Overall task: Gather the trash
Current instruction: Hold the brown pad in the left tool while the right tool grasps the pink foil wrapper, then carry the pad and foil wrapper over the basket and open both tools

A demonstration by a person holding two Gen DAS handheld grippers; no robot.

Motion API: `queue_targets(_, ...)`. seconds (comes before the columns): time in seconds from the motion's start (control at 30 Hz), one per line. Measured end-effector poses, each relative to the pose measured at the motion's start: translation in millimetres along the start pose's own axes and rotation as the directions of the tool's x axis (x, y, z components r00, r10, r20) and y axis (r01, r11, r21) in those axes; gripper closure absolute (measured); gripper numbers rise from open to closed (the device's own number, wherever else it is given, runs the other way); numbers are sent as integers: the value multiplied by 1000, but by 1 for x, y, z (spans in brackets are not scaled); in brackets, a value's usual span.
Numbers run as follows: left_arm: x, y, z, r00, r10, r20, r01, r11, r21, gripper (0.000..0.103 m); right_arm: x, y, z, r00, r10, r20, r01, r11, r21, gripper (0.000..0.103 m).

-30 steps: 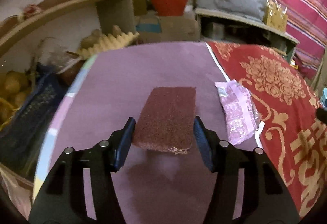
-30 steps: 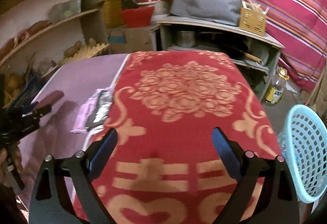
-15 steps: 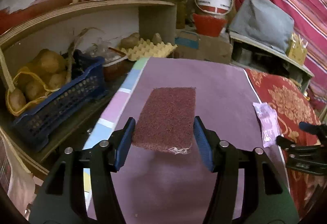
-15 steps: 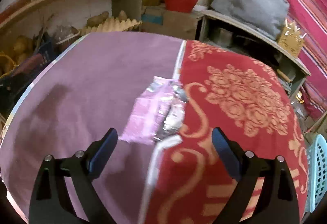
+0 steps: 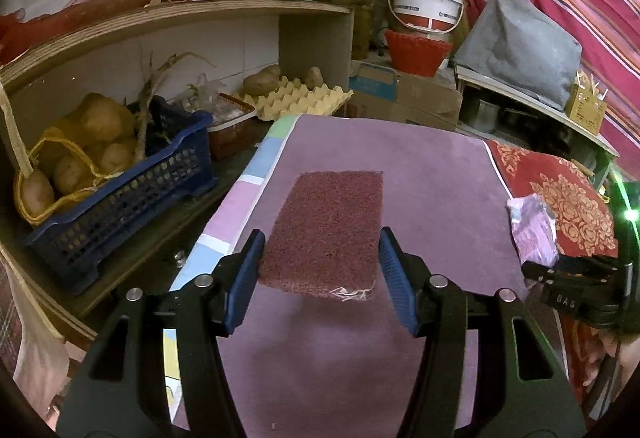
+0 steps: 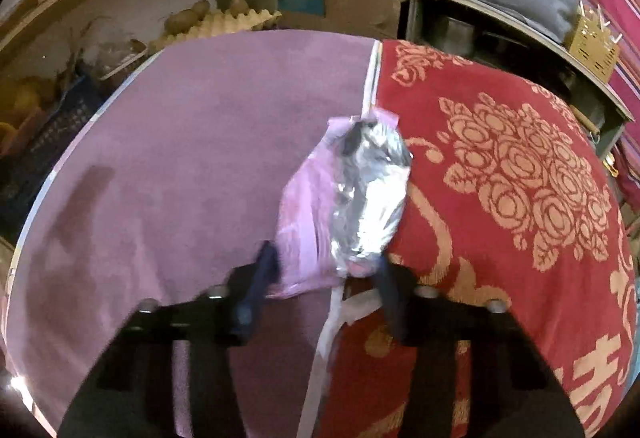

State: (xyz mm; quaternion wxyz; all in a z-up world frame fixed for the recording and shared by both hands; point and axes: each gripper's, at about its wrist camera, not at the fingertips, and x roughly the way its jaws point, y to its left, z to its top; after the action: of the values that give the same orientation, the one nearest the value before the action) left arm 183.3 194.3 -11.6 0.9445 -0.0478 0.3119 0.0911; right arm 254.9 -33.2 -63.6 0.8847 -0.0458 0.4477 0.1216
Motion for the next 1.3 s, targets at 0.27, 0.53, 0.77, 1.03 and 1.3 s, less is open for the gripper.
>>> queue_targets(0.27,-3,-33,8,999,-22,23,21,999,27,46,-23,-35,-6,997,44,69,-46,999,28,81)
queue_targets(0.53,-14,-97,15,994,-94,53,89,993,83,46,-84,-101,-21,988,14,152,-27,996,81,81)
queue_targets(0.77,-31,-180,9,978,-196,70,181,968,175,46,-150,-184,-59,974,-82,210,43,982,183,82)
queue_targets(1.03,-56,-277,-8,945,-319,70,290,919,267,46,-213,-280,-114,947,-200,252,109,936,335,81)
queue_targets(1.3,-78,-373,-36,906,-422,37,378,845,379,46,-240,-347,-154,926,-294,237,173,889,424,81)
